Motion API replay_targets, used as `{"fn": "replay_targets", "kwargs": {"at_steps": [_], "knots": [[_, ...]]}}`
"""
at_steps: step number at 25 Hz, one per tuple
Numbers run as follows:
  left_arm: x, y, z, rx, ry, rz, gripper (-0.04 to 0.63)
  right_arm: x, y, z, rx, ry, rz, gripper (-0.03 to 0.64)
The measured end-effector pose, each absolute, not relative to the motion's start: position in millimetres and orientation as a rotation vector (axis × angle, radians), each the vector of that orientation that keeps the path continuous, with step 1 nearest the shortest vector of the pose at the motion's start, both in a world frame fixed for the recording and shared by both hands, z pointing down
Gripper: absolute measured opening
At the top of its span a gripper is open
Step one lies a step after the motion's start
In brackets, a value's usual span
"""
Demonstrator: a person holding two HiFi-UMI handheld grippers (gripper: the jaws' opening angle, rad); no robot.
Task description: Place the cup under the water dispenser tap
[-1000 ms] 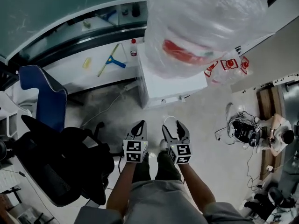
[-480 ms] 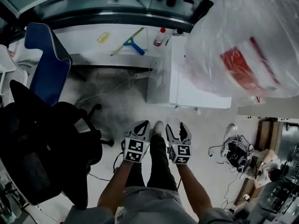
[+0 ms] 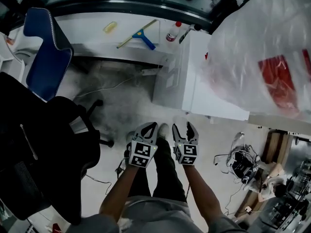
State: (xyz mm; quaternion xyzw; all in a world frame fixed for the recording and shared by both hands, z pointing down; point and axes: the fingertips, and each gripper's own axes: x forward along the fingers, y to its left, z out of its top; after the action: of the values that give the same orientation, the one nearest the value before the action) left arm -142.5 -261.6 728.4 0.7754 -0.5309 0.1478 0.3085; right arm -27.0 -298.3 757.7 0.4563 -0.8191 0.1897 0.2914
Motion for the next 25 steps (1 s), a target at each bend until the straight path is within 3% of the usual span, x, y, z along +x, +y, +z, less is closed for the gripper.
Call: {"fn": "replay_targets", "kwargs": {"at_steps": [25], "knots": [[-133, -257, 817, 2.046, -1.394, 0.381, 0.009, -26, -349, 879, 1.216, -2.156, 0.407, 0.284]]}}
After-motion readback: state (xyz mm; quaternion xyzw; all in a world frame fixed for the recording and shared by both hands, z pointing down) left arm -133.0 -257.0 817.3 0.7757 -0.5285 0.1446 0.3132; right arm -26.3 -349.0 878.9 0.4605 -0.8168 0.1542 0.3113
